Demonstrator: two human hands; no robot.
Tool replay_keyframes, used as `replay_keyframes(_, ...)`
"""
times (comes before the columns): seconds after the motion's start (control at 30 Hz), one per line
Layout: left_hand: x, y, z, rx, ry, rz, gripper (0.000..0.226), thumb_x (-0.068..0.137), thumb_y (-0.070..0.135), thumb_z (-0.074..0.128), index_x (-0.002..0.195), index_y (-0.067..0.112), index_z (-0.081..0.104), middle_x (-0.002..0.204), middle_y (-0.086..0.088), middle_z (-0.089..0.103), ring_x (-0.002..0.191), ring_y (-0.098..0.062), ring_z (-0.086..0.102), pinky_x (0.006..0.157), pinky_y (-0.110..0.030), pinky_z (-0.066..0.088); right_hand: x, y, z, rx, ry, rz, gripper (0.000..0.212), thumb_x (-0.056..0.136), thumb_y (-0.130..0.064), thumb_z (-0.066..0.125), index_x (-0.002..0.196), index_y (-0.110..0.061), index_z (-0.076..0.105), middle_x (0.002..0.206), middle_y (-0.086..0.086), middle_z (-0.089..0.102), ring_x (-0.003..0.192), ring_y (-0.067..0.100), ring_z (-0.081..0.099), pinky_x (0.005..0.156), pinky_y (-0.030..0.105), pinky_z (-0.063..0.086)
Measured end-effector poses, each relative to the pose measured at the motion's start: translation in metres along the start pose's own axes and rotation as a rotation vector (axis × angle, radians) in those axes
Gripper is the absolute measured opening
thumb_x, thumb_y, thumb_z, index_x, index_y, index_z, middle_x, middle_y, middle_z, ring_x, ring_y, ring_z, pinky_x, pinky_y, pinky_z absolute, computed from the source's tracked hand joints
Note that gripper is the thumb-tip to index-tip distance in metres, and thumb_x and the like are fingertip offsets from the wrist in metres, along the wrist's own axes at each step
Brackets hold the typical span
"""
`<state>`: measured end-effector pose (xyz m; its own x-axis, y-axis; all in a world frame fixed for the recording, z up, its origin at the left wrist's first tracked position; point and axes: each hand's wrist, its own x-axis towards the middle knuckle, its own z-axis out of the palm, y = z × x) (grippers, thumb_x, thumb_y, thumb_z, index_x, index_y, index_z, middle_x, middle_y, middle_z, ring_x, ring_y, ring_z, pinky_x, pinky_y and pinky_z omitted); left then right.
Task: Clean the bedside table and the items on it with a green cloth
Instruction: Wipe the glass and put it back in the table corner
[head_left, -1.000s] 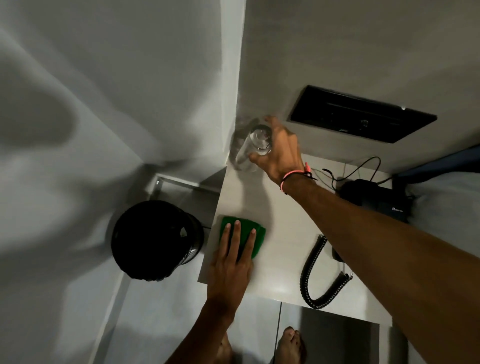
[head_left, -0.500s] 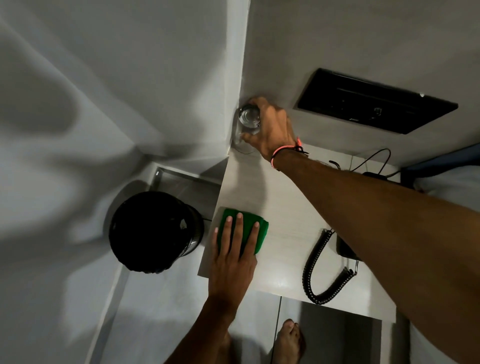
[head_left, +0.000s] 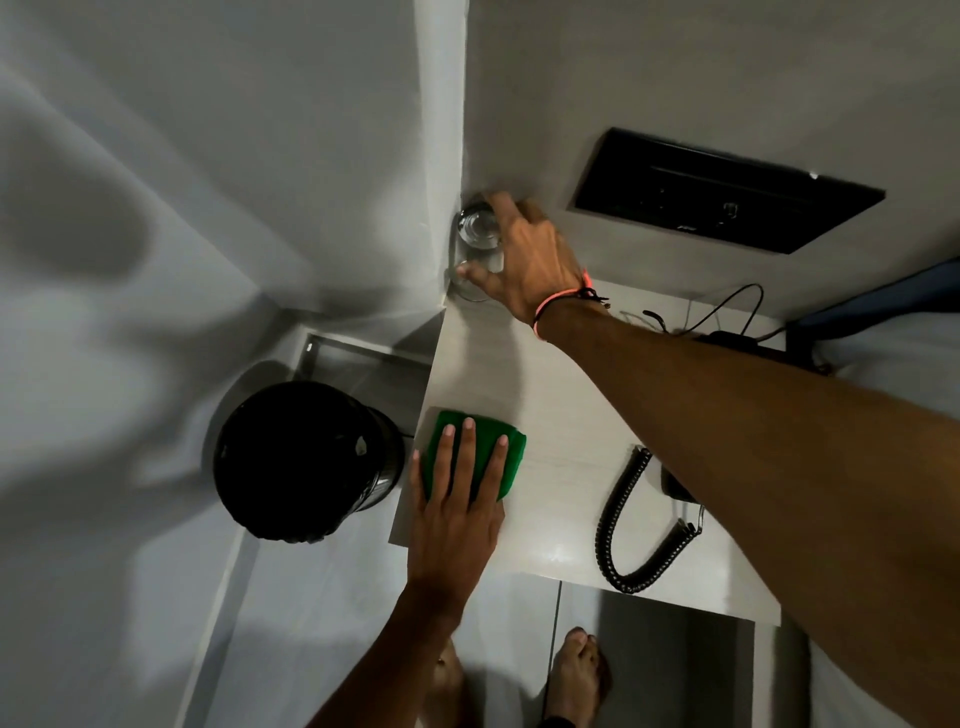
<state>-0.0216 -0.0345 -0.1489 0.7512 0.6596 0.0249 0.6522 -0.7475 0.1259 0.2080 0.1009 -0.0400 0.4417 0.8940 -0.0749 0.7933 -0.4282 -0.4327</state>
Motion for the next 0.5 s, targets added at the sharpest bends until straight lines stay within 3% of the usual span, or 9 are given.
replay_keyframes(0.2,0.004,-0.002,-0.008,0.004,-0.055,0.017,0.068,0.093,0.046,0.061,0.151,0.020,0.038,0.157,-0.019,0.032,0.144,-0.039,0.031,0.107,-0.055,0.042,-0.046,0.039,-0.030,-0.039,0.132,-0.029,0.061,0.093,-0.047,0.054,0.143,-0.017,0.036,0.132,0.012,0.051,0.110,0.036,0.059,0.084,0.045,0.053)
replay_keyframes(0.5,0.010,0.006,-0.036,-0.084,-0.099,0.066,0.071,0.077,0.011,0.081,0.141,0.006,0.051,0.147,-0.028,0.044,0.135,-0.046,0.043,0.104,-0.056,0.046,-0.169,0.132,-0.097,-0.158,0.215,0.179,0.049,0.094,-0.046,0.053,0.133,-0.017,0.043,0.123,0.010,0.056,0.100,0.036,0.063,0.075,0.043,0.055)
